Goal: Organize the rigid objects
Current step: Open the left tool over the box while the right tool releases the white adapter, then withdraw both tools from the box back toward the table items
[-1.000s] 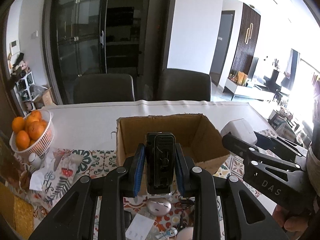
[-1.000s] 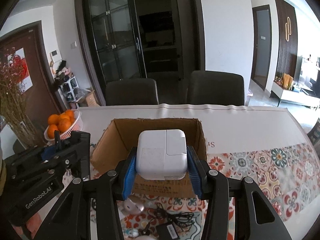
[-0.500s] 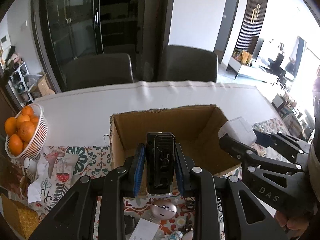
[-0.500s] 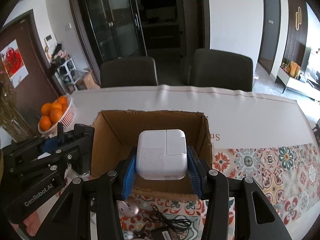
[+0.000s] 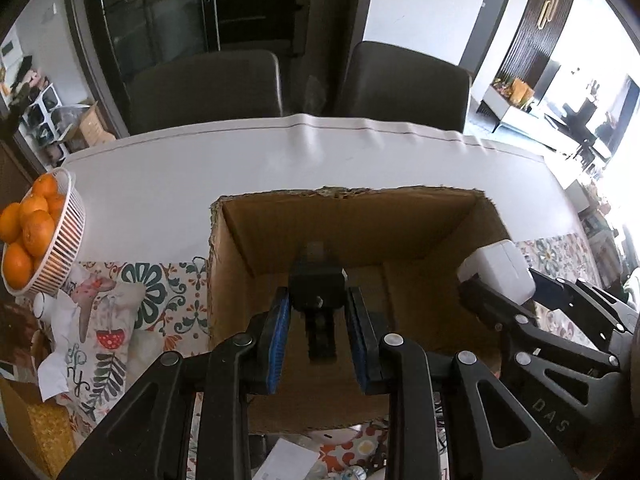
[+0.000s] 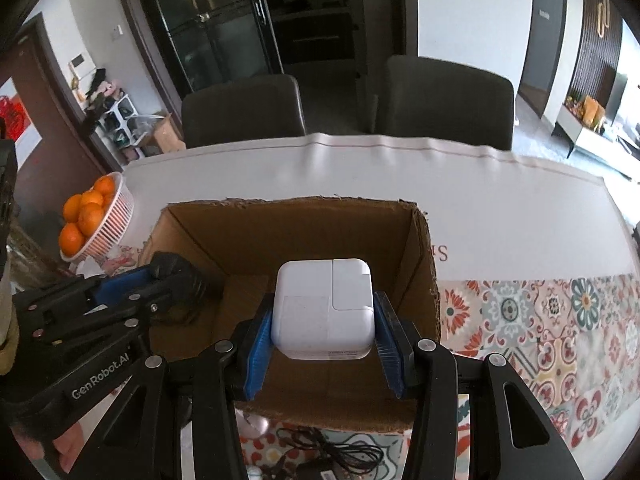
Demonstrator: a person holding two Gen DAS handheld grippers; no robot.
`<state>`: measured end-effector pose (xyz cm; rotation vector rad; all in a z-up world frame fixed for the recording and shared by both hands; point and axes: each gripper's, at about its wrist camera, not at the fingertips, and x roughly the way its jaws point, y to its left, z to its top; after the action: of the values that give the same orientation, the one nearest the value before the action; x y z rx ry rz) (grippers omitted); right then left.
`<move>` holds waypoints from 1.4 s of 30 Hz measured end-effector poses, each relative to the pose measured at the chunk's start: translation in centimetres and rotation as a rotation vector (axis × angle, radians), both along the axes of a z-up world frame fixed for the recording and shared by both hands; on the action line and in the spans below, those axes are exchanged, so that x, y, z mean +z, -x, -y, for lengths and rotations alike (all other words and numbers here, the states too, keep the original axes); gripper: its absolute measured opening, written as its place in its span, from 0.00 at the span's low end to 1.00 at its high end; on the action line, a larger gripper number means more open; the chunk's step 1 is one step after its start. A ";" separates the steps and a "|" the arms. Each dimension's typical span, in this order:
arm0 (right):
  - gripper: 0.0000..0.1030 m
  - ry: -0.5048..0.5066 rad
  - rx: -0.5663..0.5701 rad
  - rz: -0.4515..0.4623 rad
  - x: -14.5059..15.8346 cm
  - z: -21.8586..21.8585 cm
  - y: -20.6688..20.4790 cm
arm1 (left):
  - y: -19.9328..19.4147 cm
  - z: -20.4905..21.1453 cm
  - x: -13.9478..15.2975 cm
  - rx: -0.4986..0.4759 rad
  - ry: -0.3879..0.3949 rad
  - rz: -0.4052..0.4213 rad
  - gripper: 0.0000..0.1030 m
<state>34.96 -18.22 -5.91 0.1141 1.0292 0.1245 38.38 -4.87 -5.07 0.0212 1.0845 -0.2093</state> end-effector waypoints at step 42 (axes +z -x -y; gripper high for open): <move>0.70 0.050 -0.017 0.262 5.0 -1.5 12.4 | 15.6 -4.2 5.0 0.055 -0.064 0.336 0.85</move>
<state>22.56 -16.67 -0.88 0.0593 0.7697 0.0958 22.74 -0.70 -0.04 0.0813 0.7551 -0.1159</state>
